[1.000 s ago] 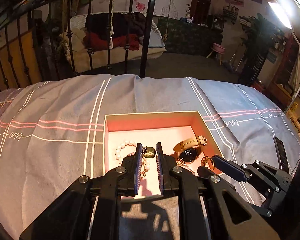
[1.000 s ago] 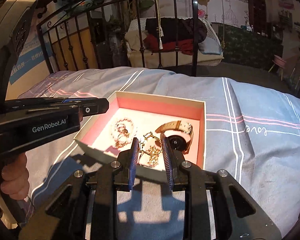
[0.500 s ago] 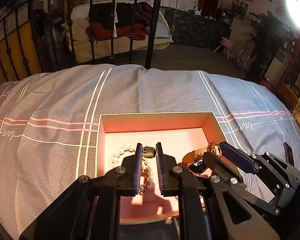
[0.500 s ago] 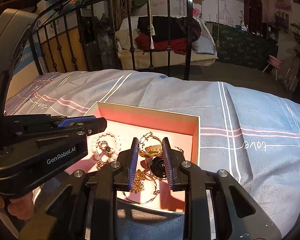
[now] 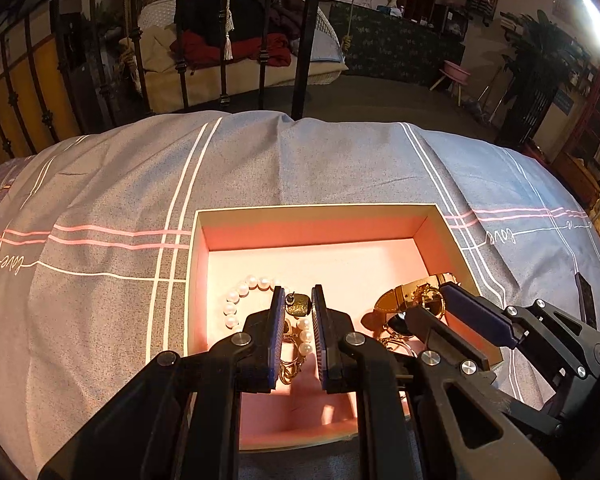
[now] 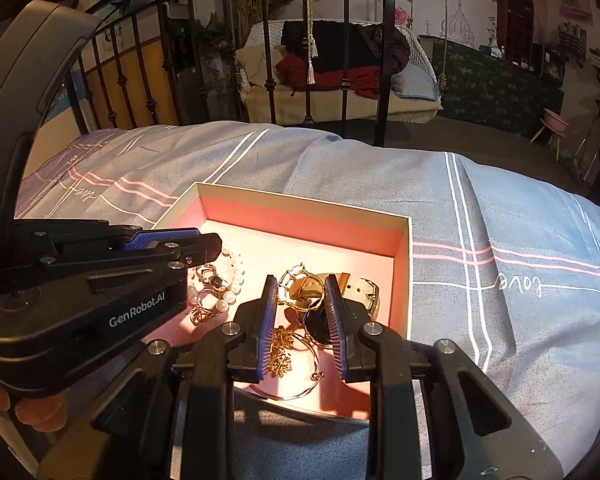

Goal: Organize jewelry
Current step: 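Lower the gold charm and gold ring into the box and open both tools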

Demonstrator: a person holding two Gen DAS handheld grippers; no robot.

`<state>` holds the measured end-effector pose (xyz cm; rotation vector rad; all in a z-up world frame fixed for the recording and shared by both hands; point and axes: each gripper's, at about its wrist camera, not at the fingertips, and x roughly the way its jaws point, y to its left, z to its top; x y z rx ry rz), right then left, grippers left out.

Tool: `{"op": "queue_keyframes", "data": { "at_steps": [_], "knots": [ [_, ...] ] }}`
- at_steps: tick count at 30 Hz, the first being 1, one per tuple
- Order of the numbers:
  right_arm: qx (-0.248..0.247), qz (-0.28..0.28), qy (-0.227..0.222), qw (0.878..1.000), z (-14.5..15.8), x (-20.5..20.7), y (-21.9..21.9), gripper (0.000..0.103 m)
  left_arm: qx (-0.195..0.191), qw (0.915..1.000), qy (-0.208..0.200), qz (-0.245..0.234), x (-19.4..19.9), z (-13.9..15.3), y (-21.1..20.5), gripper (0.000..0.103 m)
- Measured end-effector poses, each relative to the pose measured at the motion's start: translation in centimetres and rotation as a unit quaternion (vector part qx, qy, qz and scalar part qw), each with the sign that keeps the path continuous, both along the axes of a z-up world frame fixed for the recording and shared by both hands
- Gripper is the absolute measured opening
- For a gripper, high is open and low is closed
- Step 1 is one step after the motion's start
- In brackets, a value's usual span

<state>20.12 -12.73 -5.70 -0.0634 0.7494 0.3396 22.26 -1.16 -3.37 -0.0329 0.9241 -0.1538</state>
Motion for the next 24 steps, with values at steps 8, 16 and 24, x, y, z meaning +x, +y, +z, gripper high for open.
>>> {"op": "queue_keyframes", "data": {
  "at_steps": [8,16,24],
  "knots": [
    [-0.005,0.004,0.005,1.000,-0.3,-0.3,0.1,0.025,0.001,1.0000,0.003,0.001,-0.4,-0.2,0.0,0.013],
    [-0.011,0.007,0.009,1.000,-0.6,-0.6,0.3,0.025,0.006,0.9999,0.009,0.000,-0.4,-0.2,-0.2,0.013],
    [-0.021,0.007,0.003,1.000,-0.5,-1.1,0.7,0.053,0.021,0.9997,0.006,0.006,-0.6,0.1,-0.2,0.049]
  ]
}}
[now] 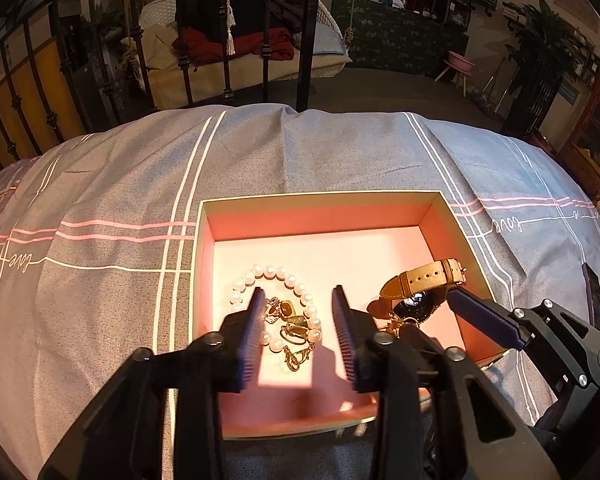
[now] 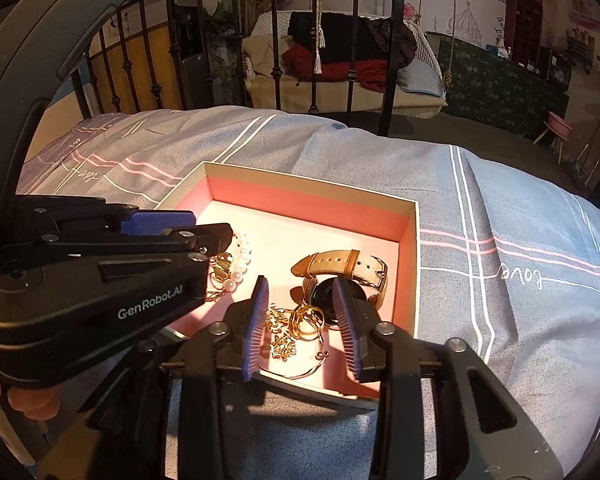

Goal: Organize jewelry

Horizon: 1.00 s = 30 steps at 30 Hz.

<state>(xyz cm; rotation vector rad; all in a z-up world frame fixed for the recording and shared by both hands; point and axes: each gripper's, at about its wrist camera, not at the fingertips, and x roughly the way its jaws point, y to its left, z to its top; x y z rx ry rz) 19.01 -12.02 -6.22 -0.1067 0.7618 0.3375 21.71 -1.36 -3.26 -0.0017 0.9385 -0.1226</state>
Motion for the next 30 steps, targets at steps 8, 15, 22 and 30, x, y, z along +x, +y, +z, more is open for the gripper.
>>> {"op": "queue_keyframes", "data": {
  "at_steps": [8,15,22,30],
  "knots": [
    [-0.005,0.003,-0.011,1.000,0.6,-2.3,-0.2,0.098,-0.008,0.9997,-0.024,-0.002,-2.0,1.5,0.4,0.064],
    [0.012,-0.054,-0.144,0.988,2.0,-11.0,-3.5,0.098,-0.041,0.9842,-0.169,-0.034,-12.1,5.9,1.0,0.081],
    [0.054,-0.088,-0.263,0.959,5.0,-18.0,-5.7,0.098,-0.050,0.9636,-0.262,-0.020,-19.4,7.0,1.9,0.089],
    [0.067,-0.087,-0.279,0.954,6.3,-20.5,-6.2,0.098,-0.011,0.9553,-0.295,-0.009,-21.9,6.9,1.8,0.095]
  ]
}}
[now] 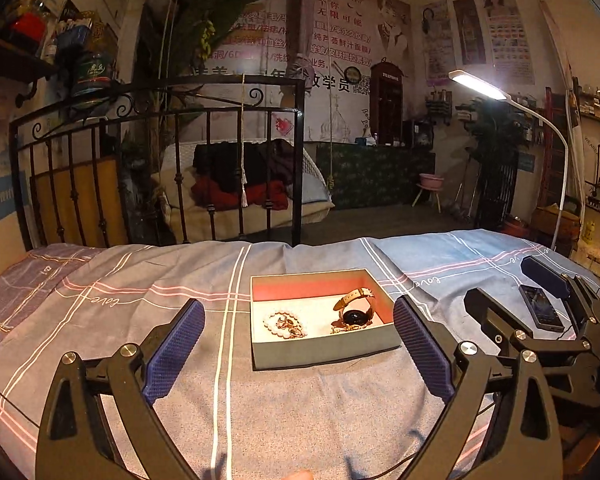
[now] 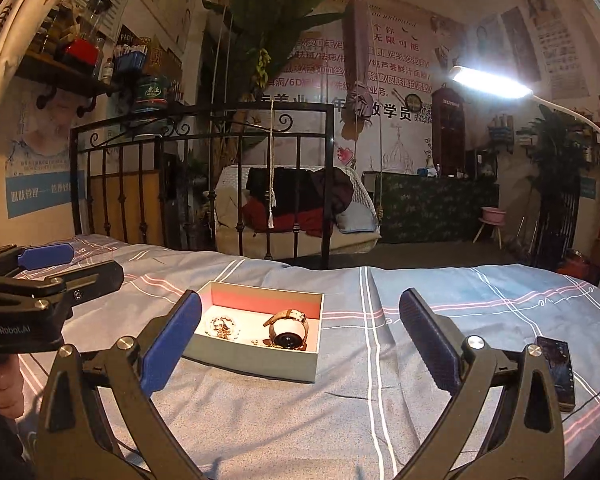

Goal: Organize jewelry

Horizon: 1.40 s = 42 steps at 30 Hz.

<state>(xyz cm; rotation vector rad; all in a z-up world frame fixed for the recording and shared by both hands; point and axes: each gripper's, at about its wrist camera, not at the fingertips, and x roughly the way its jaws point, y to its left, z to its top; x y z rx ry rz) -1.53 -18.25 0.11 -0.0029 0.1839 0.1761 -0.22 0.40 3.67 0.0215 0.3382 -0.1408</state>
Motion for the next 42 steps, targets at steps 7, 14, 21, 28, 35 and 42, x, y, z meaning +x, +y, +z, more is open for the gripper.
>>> {"op": "queue_keyframes", "data": {
  "at_steps": [7,14,21,28,35,42],
  "knots": [
    [-0.002,-0.009,0.001,1.000,-0.1,-0.6,-0.4,0.098,-0.005,0.9999,-0.010,0.001,-0.7,0.0,0.2,0.096],
    [-0.003,-0.009,0.002,1.000,-0.1,-0.8,-0.6,0.098,-0.007,0.9999,-0.008,0.003,-1.0,-0.1,0.4,0.096],
    [-0.002,-0.010,0.005,1.000,0.1,-0.5,-0.4,0.098,-0.007,0.9999,-0.005,0.011,-0.9,-0.1,0.9,0.096],
    [-0.001,-0.009,0.006,1.000,0.2,-0.2,-0.5,0.098,0.000,0.9999,0.001,0.014,-0.8,-0.2,0.9,0.096],
    [0.000,-0.005,0.008,1.000,0.1,-0.1,-0.5,0.098,0.000,0.9997,-0.002,0.024,-0.9,-0.4,0.9,0.096],
    [-0.002,0.001,0.012,1.000,-0.1,-0.1,-0.2,0.098,0.009,0.9996,-0.003,0.025,-1.2,-0.4,0.4,0.096]
  ]
}}
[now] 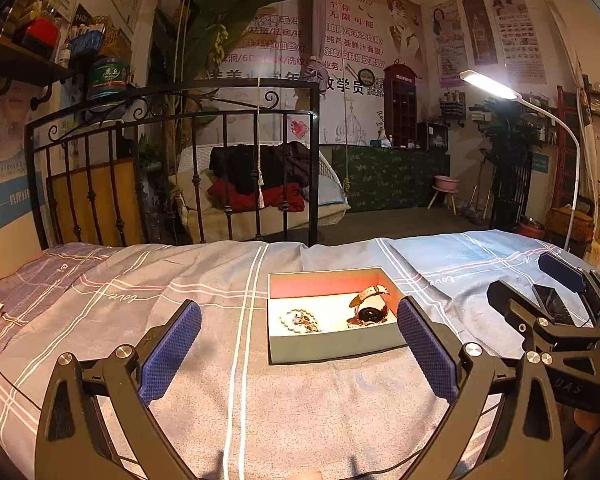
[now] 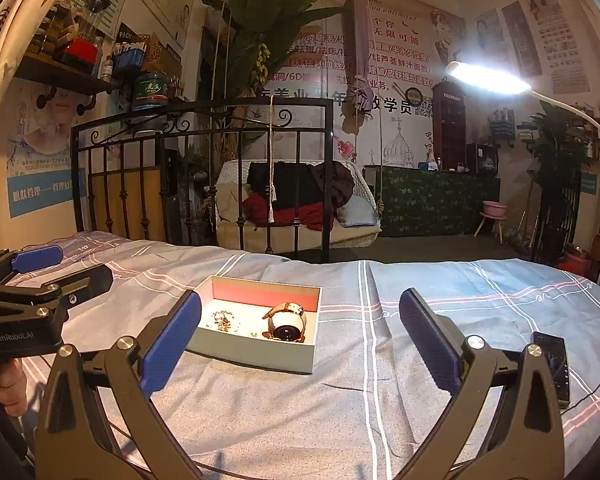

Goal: Organize jewelry

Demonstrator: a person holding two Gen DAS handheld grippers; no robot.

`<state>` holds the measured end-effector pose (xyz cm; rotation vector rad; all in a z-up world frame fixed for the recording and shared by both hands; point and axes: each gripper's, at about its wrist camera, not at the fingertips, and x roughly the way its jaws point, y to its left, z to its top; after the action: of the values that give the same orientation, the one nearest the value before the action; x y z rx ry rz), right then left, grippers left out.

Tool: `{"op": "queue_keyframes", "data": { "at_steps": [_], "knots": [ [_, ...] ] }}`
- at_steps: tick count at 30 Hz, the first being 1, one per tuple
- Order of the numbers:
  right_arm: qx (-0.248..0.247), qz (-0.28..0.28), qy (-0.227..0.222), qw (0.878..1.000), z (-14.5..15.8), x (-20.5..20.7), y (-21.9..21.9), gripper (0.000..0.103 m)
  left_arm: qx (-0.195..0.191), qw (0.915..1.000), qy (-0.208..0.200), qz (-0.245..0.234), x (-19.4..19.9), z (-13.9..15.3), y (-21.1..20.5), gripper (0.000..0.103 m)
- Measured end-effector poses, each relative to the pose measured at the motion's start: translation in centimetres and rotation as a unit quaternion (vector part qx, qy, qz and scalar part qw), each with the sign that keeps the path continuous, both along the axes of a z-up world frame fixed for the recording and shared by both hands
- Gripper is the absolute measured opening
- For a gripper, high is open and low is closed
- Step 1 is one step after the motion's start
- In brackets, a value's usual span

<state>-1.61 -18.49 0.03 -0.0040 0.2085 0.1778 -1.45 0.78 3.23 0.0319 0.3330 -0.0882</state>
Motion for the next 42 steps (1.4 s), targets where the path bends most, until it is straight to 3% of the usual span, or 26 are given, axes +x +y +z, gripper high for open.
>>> {"op": "queue_keyframes", "data": {
  "at_steps": [42],
  "knots": [
    [-0.002,0.001,0.011,1.000,-0.30,-0.30,0.35,0.098,0.000,0.9997,0.022,-0.005,0.39,-0.77,-0.09,0.096]
  ]
}}
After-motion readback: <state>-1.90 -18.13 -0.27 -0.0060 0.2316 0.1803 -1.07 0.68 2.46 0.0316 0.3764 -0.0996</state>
